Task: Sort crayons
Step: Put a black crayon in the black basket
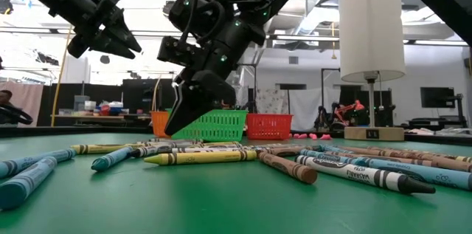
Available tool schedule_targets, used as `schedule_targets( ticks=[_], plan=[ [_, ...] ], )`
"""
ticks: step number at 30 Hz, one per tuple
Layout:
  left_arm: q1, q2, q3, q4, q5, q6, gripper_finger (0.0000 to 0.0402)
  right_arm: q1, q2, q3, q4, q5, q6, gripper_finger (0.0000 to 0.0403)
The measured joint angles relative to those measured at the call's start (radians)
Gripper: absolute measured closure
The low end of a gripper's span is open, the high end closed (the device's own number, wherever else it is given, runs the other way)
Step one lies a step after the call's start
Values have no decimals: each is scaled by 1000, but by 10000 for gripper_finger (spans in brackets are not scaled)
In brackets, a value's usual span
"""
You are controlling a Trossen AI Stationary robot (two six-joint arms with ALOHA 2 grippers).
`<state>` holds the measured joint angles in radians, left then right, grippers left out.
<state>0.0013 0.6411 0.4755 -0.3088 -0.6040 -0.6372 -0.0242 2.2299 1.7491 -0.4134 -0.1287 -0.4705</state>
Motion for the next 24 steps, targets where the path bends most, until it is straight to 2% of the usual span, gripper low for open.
schedule_targets(
  ticks=[24],
  plan=[
    [0,0,0,0,0,-2,283,3,1,-4,-91,-3,-8,330]
  ],
)
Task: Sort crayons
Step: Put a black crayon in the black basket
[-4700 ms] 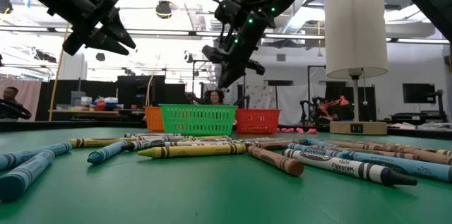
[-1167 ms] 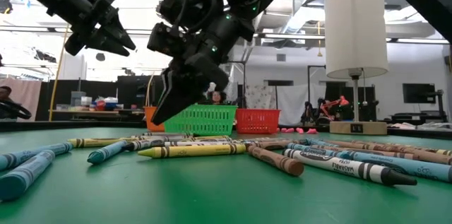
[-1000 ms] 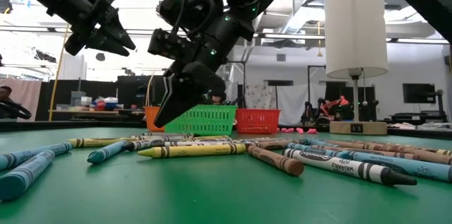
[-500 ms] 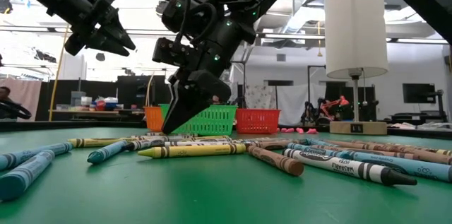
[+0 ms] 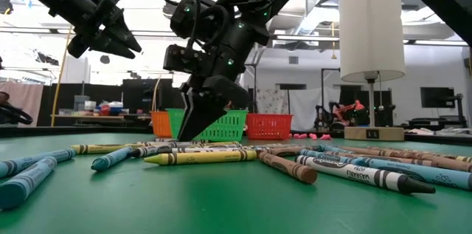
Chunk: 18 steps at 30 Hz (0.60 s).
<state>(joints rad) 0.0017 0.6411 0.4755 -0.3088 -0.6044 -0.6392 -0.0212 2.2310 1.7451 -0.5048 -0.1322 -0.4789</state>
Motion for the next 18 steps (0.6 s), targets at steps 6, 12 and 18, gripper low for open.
schedule_targets(
  ticks=[6,12,18],
  plan=[
    [0,0,0,0,0,-1,283,0,0,0,-12,0,8,335],
    [0,0,0,0,0,-8,283,0,0,0,-14,0,18,369],
    [0,0,0,0,0,-8,283,0,0,2,-15,1,48,396]
  ],
)
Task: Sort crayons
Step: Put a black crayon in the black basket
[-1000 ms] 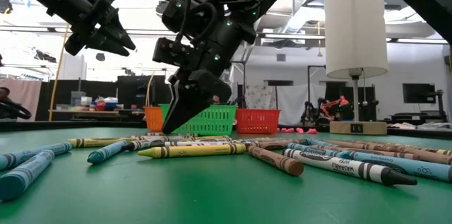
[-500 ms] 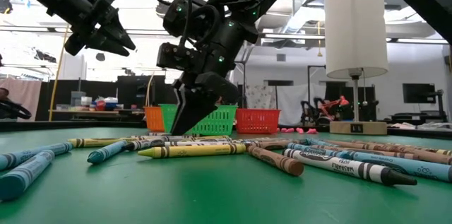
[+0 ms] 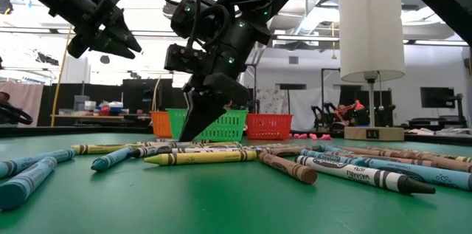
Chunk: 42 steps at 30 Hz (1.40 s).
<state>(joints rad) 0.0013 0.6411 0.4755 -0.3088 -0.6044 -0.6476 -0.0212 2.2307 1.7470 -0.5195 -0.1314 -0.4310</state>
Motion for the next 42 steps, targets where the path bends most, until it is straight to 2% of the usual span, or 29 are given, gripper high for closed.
schedule_targets(
  ticks=[10,14,18,24,28,34,42],
  plan=[
    [0,0,0,-1,0,8,283,-15,-55,105,-25,-25,23,400],
    [0,0,0,-11,0,8,283,-44,-118,114,-35,-27,36,400],
    [0,0,0,-18,-1,8,283,-109,-199,116,-51,-22,122,400],
    [0,0,0,-18,-9,8,283,-240,-259,116,-57,123,262,400],
    [0,0,0,-18,-11,8,283,-354,-256,114,-45,137,330,400],
    [0,0,0,-18,-12,8,283,-491,-194,113,-1,134,523,400],
    [0,0,0,-24,-12,-1,283,-501,-95,113,39,127,634,400]
  ],
)
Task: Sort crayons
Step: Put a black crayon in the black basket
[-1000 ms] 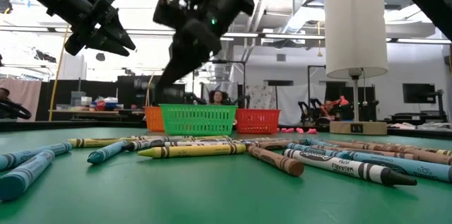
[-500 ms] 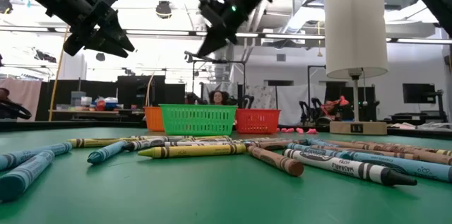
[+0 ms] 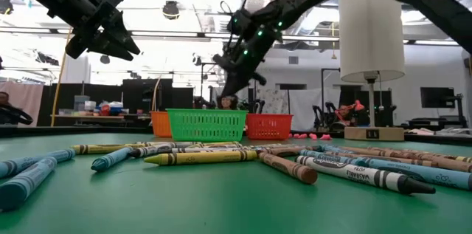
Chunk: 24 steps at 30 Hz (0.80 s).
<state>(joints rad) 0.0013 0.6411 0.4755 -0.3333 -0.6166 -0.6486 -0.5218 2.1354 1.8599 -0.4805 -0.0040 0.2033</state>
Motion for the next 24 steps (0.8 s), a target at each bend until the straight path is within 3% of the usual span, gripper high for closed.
schedule_targets(
  ticks=[12,24],
  plan=[
    [0,0,0,0,0,-11,283,39,29,0,-33,7,-17,395],
    [0,0,0,1,0,-29,283,45,16,2,-74,-4,-96,307]
  ],
)
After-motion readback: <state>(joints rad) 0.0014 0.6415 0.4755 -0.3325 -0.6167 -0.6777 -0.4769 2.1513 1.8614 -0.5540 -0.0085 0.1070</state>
